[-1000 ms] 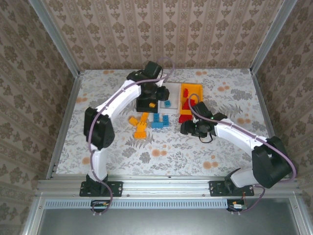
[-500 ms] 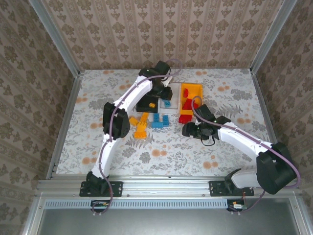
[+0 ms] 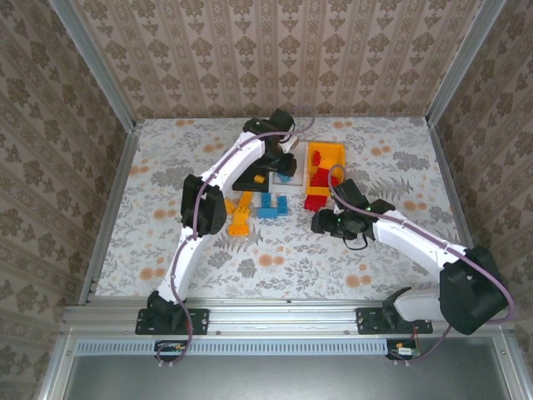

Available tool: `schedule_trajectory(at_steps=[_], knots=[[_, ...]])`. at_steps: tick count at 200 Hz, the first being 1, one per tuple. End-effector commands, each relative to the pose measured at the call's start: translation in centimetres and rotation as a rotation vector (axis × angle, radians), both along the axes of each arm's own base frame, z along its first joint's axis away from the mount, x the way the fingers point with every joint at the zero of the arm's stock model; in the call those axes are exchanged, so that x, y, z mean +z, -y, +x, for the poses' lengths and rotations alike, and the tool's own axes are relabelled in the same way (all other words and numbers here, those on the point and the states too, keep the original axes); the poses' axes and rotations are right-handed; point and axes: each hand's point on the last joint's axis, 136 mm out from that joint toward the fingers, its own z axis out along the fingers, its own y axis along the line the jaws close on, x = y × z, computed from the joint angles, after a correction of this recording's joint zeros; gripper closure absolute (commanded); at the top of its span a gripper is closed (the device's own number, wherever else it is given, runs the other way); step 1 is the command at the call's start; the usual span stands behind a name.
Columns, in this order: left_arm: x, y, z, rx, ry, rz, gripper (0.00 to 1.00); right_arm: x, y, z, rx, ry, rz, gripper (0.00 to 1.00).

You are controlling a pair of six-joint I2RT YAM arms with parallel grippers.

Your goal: Sort the legos into containers by color

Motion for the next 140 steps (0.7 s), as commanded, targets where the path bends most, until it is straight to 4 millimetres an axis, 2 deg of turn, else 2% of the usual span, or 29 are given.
schedule_trajectory(at_steps=[1,43,81,117,138,140], knots=[[0.3,-0.4,0.0,-0.004,0.001,0.019,0.54,0.2,0.4,-0.5,-0.013,-0.004,0.003,0.35],[2.7,-0.6,-0.3,0.0,0.027,-0.01,0.44,0.8,0.1,-0.3,-0.01,0.006,0.013,0.35],[7.0,-1.5,-1.3,0.02,0.07,-0.088,0.41,2.3,-0.3,0.3,0.003,0.026,0.013,0.35],[11.6,-4.9,-3.0,0.087,0.146,-0.191,0.39,4.1,-1.7,1.8,0.038,0.053,0.026,0.34],[12.3,-8.0,-4.9,0.146,0.15,-0.248,0.37,4.9,-3.0,2.6,0.093,0.059,-0.005,0.34],[12.3,-8.3,-5.2,0.151,0.15,-0.255,0.37,4.4,-3.2,2.7,0.099,0.045,-0.019,0.34]])
